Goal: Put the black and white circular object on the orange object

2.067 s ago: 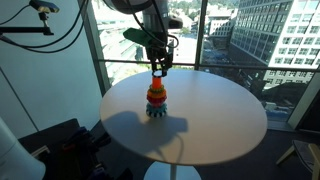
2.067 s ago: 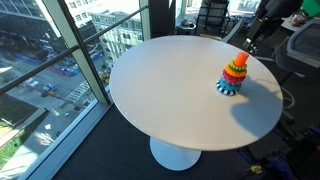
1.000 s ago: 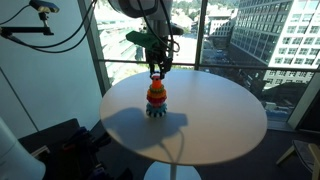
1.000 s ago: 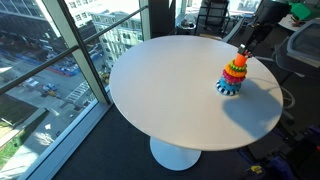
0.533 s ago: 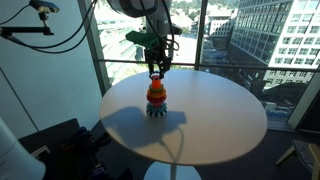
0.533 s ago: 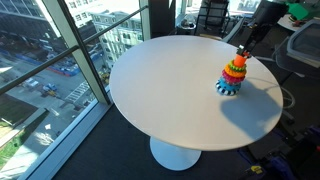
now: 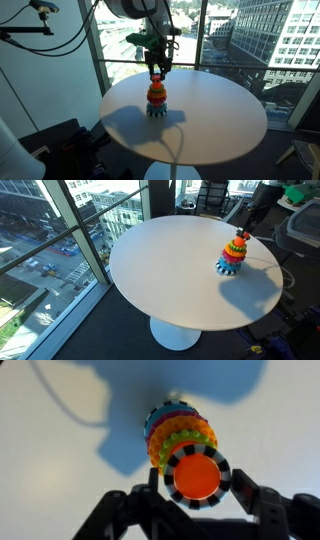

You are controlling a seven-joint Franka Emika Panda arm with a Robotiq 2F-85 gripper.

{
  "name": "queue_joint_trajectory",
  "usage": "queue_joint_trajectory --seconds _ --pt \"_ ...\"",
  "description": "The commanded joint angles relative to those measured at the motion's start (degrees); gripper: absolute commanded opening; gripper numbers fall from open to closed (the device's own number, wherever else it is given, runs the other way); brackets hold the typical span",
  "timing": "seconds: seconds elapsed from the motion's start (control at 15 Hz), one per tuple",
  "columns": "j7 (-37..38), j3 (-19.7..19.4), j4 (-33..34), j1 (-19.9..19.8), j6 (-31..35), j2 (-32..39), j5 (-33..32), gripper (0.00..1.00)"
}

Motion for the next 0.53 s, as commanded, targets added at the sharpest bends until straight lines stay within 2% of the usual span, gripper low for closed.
queue_joint_trajectory --seconds 0.0,0.2,0.47 --pt "2.1 0.4 2.0 0.0 -2.6 0.6 -1.4 1.0" --pt "2.6 0.5 2.2 0.0 -4.7 0.2 -1.8 1.0" --pt "1.6 0.4 1.9 -0.2 -4.4 -0.6 -0.8 1.0"
